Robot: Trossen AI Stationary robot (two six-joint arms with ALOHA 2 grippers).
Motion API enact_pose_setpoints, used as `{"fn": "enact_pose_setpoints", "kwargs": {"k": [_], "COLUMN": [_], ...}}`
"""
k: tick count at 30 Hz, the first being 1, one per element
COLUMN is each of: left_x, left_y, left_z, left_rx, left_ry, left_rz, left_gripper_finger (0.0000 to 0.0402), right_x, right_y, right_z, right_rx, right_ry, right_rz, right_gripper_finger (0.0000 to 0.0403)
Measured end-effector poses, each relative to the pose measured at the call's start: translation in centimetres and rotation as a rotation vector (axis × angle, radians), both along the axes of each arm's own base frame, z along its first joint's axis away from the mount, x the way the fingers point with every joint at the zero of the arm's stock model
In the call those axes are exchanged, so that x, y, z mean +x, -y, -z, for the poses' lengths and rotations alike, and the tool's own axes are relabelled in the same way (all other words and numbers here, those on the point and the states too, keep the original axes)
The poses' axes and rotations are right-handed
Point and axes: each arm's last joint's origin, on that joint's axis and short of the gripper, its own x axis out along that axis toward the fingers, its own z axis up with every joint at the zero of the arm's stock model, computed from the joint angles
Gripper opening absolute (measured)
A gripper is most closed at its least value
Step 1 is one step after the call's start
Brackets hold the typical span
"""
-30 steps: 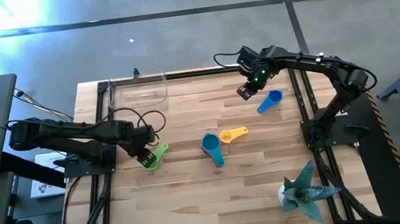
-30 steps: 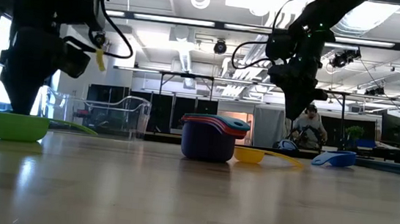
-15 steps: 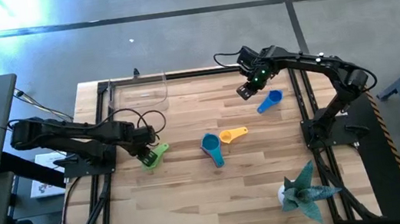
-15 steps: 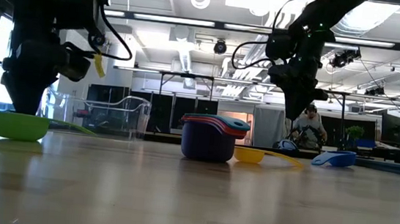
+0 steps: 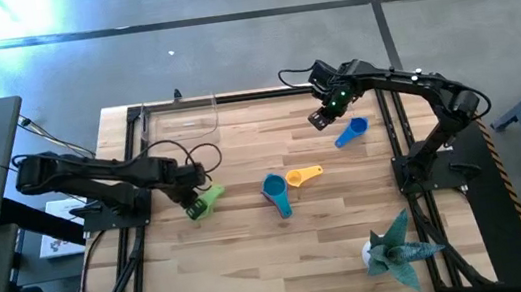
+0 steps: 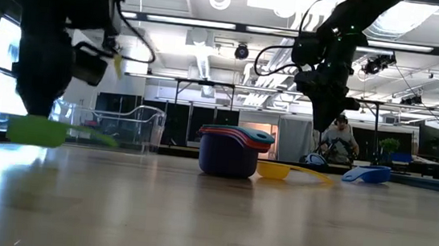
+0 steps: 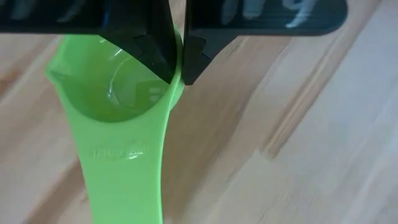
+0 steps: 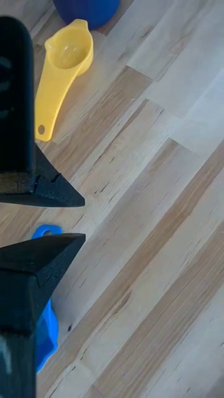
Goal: Nest measuring cups in basket
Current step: Stack the green measuring cup on top of the light blue measuring cup
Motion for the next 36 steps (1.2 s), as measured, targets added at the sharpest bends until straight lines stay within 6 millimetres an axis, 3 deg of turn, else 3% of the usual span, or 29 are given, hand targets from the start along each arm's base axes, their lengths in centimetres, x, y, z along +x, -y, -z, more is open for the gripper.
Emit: {"fn": "enact_pose_setpoints", "kwargs": {"k": [10, 16, 26, 36], "left_x": [2.5, 2.8, 3.4, 3.8], "left_y": [0.5, 1.1, 1.6, 1.5], "left_z": [-4.6, -7.0, -10.5, -12.2], "left_rx": [0.126, 0.239, 0.348, 0.482], "left_ry": [0.169, 0.141, 0.182, 0.206], "left_rz": [0.357, 0.549, 0.7, 0.856], "left_gripper_finger": [0.0003, 0.0002, 0.0005, 0.0006], "right_x": [0.0, 0.0, 0.1, 0.1], "right_y": [0.0, 0.0, 0.1, 0.1], "right_z": [0.0, 0.0, 0.0, 0.0], "right_rx": [-0.005, -0.006, -0.014, -0.014], "right_ry": [0.001, 0.002, 0.01, 0.011], "right_rz": [0.0, 0.0, 0.0, 0.0], "right_gripper_finger": [0.0071, 0.0071, 0.0071, 0.0071]}}
